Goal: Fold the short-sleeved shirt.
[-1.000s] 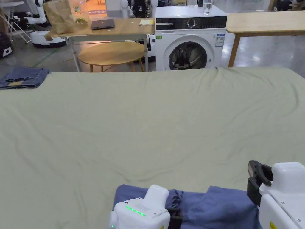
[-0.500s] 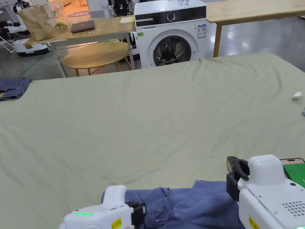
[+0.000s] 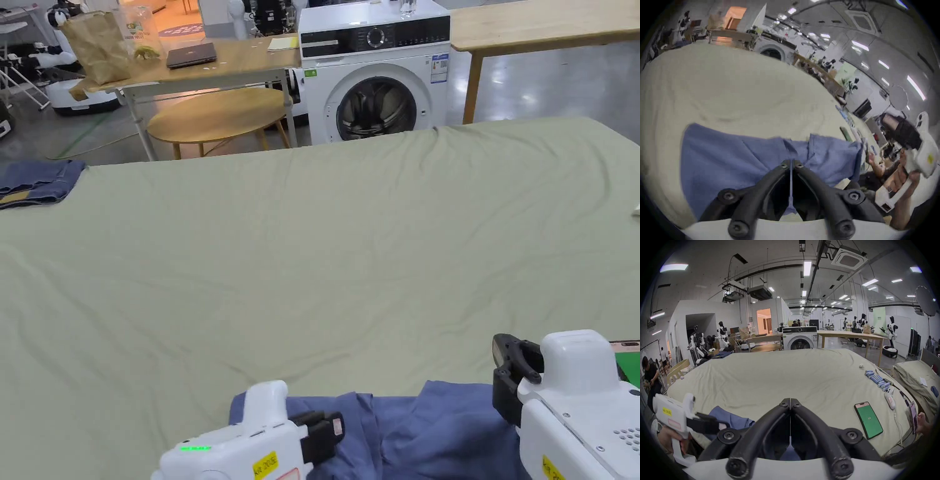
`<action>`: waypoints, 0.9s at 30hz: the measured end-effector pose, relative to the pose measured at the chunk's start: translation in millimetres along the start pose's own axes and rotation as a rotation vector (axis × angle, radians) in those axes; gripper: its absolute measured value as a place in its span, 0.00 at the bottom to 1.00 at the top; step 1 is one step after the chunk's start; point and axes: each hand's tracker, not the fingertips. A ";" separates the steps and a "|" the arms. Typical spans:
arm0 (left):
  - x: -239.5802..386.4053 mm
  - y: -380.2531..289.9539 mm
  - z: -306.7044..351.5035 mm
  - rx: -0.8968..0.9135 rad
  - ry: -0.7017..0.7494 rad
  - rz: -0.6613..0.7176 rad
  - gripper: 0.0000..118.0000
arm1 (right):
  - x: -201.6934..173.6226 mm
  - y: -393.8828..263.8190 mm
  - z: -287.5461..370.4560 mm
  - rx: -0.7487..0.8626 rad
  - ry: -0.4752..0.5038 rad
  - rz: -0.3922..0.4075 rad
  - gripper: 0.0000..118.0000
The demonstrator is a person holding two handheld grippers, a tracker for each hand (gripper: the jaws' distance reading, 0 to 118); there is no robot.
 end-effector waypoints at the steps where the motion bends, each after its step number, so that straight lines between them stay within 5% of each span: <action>1: -10.7 3.9 15.2 0.057 0.009 0.022 0.21 | -4.0 0.4 0.8 -0.001 0.009 0.004 0.00; 2: -19.3 5.8 24.4 0.076 -0.008 0.049 0.52 | -7.3 0.6 1.8 0.000 0.013 0.008 0.00; 3: -34.2 7.3 34.3 0.082 -0.023 0.087 0.95 | -10.8 0.6 2.7 0.001 0.018 0.013 0.00; 4: -50.6 6.1 41.5 0.064 -0.017 0.132 1.00 | -14.0 0.5 3.4 0.001 0.024 0.019 0.00; 11: -149.7 -26.6 54.0 0.054 -0.066 0.513 0.99 | -33.2 -1.5 0.3 -0.014 0.060 0.033 0.00; 15: -160.3 -40.9 20.3 0.023 -0.386 0.661 0.99 | -39.5 0.6 -0.6 -0.019 0.064 0.055 0.00; 18: -158.3 -39.1 -5.2 0.013 -0.463 0.763 0.98 | -40.0 2.3 -0.2 -0.017 0.064 0.054 0.00; 19: -153.0 -33.5 -6.5 0.021 -0.438 0.770 0.95 | -40.4 2.9 -0.4 -0.017 0.061 0.058 0.00; 20: -152.3 -32.7 -9.6 0.025 -0.408 0.782 0.80 | -40.5 3.2 -0.7 -0.018 0.058 0.061 0.00; 21: -150.8 -33.3 -14.5 0.008 -0.299 0.790 0.35 | -40.2 3.2 -0.6 -0.020 0.053 0.064 0.00; 22: -149.2 -35.6 -19.5 -0.027 -0.201 0.759 0.12 | -39.9 2.8 -0.1 -0.021 0.051 0.064 0.00; 24: -149.0 -33.9 -14.1 0.008 -0.281 0.740 0.12 | -38.4 2.5 0.2 -0.024 0.044 0.065 0.00; 27: -145.1 -27.4 9.7 0.066 -0.209 0.691 0.11 | -36.6 2.1 -0.3 -0.032 0.032 0.071 0.00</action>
